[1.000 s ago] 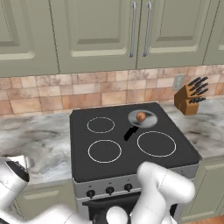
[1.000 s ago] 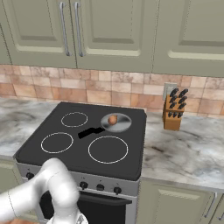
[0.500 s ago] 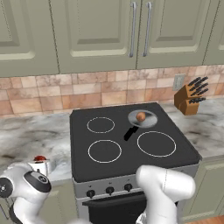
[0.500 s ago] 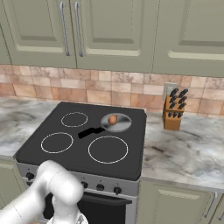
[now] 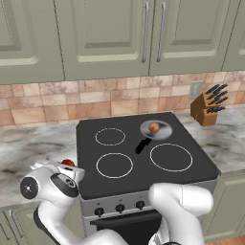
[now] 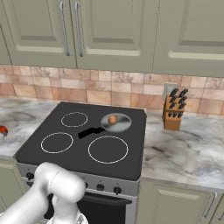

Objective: Place the pan on the rear right burner on the stove. Then place the tomato and the onion in the pan and turn on the rear right burner.

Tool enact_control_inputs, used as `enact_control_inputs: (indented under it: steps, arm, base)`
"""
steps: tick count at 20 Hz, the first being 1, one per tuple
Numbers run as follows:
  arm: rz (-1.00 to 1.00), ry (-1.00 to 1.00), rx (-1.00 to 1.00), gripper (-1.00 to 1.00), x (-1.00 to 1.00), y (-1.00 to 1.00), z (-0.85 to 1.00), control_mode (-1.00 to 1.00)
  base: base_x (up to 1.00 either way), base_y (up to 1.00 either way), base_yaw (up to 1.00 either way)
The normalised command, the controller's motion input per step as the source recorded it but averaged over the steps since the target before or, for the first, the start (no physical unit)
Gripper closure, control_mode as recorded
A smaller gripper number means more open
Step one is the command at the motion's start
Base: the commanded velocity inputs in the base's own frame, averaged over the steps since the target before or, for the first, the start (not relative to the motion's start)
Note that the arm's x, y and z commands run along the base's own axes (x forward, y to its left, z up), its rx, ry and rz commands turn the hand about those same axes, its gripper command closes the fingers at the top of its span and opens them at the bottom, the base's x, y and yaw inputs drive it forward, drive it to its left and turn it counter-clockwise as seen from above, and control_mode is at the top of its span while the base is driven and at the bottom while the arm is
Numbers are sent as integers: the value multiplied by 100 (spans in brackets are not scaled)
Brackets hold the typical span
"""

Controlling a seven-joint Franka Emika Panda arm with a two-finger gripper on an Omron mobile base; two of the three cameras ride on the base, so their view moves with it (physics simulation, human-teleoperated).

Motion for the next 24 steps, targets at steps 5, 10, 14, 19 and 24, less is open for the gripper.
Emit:
enact_control_inputs:
  steps: [5, 10, 14, 19, 24]
  arm:
    - [-19, 0, 21, 100, 17, -66, 44, -100]
    - [-12, 0, 22, 100, 17, -78, 44, -100]
    - [-2, 0, 26, 100, 15, -86, 42, -100]
    - [0, 0, 30, 100, 11, -92, 40, -100]
    - [0, 0, 31, 100, 11, -96, 17, -100]
  base:
    - [0, 0, 0]
    - [0, 0, 0]
    - [0, 0, 0]
    - [0, 0, 0]
    - [0, 0, 0]
